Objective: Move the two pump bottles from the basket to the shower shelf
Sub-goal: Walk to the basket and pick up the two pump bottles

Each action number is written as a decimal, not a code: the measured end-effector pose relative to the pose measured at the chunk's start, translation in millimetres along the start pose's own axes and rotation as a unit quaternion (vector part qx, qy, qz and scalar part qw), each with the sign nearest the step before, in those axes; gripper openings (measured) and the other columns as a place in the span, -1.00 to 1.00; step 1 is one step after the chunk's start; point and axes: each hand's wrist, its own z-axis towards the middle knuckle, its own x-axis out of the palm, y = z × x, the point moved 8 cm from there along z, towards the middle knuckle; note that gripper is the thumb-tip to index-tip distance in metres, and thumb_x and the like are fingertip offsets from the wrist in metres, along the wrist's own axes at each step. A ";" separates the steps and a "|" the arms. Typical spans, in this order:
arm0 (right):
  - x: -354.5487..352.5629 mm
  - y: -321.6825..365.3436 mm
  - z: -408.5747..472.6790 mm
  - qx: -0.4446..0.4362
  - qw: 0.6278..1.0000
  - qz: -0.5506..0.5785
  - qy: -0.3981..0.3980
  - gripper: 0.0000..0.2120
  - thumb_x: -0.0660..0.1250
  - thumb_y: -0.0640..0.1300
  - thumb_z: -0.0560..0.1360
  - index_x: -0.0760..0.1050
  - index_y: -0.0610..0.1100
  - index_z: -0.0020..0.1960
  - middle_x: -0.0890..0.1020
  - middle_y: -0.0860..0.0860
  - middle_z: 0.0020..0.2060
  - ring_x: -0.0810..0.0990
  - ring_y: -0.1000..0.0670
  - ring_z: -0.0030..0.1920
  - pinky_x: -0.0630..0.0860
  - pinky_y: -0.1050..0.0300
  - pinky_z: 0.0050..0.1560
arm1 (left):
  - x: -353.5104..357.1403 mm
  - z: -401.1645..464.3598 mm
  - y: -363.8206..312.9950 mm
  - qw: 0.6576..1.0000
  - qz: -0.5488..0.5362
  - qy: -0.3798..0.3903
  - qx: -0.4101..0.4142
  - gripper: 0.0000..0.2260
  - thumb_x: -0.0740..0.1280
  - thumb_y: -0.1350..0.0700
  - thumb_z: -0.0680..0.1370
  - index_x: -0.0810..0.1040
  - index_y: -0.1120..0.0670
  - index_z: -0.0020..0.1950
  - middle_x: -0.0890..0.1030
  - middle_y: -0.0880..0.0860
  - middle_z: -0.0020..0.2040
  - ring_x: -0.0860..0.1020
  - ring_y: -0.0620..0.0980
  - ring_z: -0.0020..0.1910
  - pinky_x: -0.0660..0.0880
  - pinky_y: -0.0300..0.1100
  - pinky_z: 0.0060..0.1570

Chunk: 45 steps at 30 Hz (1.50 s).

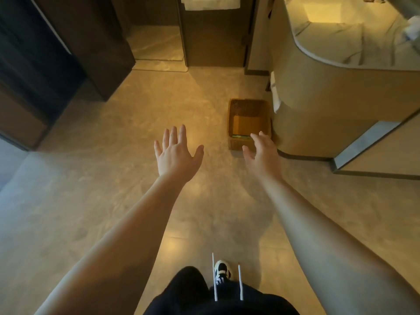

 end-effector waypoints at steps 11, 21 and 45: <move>71.1 -19.0 204.5 0.071 0.997 -0.020 -0.015 -0.52 0.17 0.03 0.58 0.27 -0.13 0.43 0.27 -0.15 0.47 0.18 -0.11 0.48 0.23 -0.13 0.42 | 76.9 244.7 5.8 0.997 0.012 0.054 0.062 -0.33 0.03 -0.27 0.53 -0.02 0.03 0.55 0.07 0.09 0.55 -0.09 0.06 0.51 -0.14 0.15 0.42; 139.8 -29.4 422.8 0.258 0.963 0.014 -0.080 -0.52 0.14 0.01 0.59 0.24 -0.13 0.46 0.25 -0.13 0.48 0.15 -0.10 0.49 0.17 -0.13 0.43 | 138.6 533.9 4.9 0.970 0.067 0.123 0.200 -0.32 0.02 -0.28 0.52 -0.02 0.04 0.54 0.10 0.09 0.54 -0.05 0.06 0.51 -0.09 0.14 0.41; 204.0 -134.8 566.0 0.563 0.777 0.070 -0.273 -0.55 0.20 -0.06 0.56 0.31 -0.18 0.42 0.30 -0.18 0.44 0.26 -0.17 0.43 0.22 -0.09 0.42 | 310.7 750.8 -203.6 0.798 0.082 0.230 0.551 -0.31 -0.09 -0.32 0.49 0.03 0.02 0.53 0.11 0.11 0.54 -0.02 0.09 0.50 -0.13 0.14 0.40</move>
